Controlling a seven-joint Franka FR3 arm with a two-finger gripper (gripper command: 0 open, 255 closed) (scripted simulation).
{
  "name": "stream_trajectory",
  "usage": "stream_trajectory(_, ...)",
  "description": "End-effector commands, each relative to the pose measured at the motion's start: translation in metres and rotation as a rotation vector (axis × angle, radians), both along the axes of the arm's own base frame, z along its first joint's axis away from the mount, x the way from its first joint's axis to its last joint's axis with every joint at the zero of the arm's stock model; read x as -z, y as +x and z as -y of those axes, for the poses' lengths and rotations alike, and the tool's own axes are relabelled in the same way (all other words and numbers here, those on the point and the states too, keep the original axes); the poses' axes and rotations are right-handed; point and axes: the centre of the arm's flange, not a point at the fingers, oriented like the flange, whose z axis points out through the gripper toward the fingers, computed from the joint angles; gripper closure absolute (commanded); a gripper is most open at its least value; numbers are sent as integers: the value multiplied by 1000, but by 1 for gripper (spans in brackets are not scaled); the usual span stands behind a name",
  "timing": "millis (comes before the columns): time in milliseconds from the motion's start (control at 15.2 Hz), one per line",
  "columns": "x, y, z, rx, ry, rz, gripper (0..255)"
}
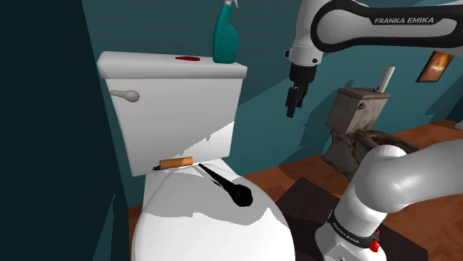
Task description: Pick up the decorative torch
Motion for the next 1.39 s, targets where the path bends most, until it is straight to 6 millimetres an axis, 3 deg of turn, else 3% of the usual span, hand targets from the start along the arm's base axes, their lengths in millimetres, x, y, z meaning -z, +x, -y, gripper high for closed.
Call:
stream_trajectory(0,0,0,0,0,0,0,0)
stream_trajectory(1320,191,94,-158,-12,46,-104,0)
